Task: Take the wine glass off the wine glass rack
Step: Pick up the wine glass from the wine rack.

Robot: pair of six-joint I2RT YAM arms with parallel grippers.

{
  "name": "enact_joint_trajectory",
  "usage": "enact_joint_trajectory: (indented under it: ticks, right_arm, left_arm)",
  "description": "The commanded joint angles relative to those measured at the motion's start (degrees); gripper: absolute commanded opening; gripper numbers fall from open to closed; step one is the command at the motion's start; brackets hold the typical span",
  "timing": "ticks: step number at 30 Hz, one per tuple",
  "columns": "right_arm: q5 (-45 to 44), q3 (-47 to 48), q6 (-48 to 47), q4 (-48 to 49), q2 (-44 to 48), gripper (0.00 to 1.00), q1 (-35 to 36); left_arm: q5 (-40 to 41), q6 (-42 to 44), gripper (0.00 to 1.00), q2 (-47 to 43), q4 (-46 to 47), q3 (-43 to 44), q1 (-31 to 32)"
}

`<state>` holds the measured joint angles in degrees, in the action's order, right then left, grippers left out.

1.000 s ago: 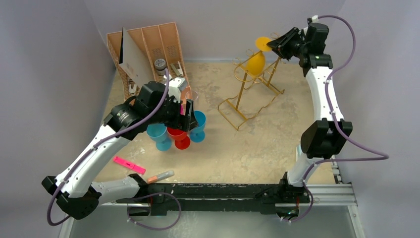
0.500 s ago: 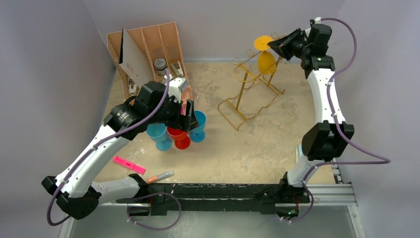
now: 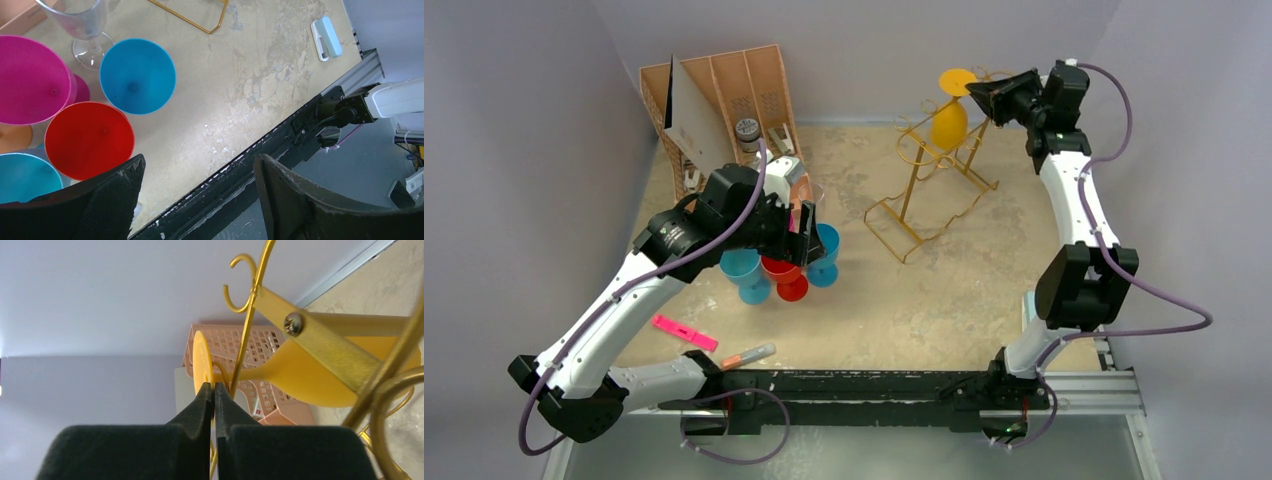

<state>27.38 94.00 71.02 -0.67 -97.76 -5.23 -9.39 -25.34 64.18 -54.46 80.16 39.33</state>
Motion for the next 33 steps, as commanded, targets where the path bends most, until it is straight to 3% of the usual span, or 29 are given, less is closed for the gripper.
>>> enact_joint_trajectory:
  ticks: [1, 13, 33]
  right_arm:
    - [-2.63, -0.08, 4.55, 3.04, 1.49, 0.0, -0.39]
    - [-3.34, -0.14, 9.32, 6.87, 1.34, 0.0, -0.46]
    - [-1.48, 3.99, 2.29, -0.36, 1.75, 0.0, -0.3]
  left_arm:
    - [-0.42, 0.58, 0.78, -1.27, 1.69, 0.9, -0.13]
    - [-0.97, 0.12, 0.78, -1.69, 2.16, 0.39, -0.13]
    - [-1.23, -0.41, 0.78, -1.25, 3.06, 0.35, -0.13]
